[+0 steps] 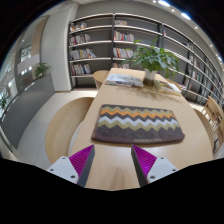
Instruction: Fold towel
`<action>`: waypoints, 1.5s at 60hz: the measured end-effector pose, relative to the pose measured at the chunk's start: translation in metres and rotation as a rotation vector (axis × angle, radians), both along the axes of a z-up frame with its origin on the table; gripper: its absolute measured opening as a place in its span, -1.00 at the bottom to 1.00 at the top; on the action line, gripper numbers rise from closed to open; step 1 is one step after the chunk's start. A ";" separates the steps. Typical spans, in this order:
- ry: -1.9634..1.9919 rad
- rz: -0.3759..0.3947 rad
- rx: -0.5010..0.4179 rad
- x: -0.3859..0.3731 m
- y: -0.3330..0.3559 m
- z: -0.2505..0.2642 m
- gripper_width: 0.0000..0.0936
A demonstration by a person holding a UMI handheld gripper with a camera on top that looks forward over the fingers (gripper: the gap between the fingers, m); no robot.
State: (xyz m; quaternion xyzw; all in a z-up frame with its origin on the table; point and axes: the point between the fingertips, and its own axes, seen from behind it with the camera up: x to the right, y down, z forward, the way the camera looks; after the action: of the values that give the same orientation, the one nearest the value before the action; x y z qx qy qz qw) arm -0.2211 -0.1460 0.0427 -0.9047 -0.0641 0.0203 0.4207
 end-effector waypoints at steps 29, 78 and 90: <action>-0.065 -0.039 -0.073 -0.053 0.141 -0.048 -0.13; -0.104 -0.125 -0.075 0.205 0.166 0.019 -0.72; -0.147 -0.093 -0.122 0.245 0.156 -0.006 0.13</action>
State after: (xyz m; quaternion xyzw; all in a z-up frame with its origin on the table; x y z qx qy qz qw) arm 0.0235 0.0100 0.0364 -0.9296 -0.0512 -0.0620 0.3597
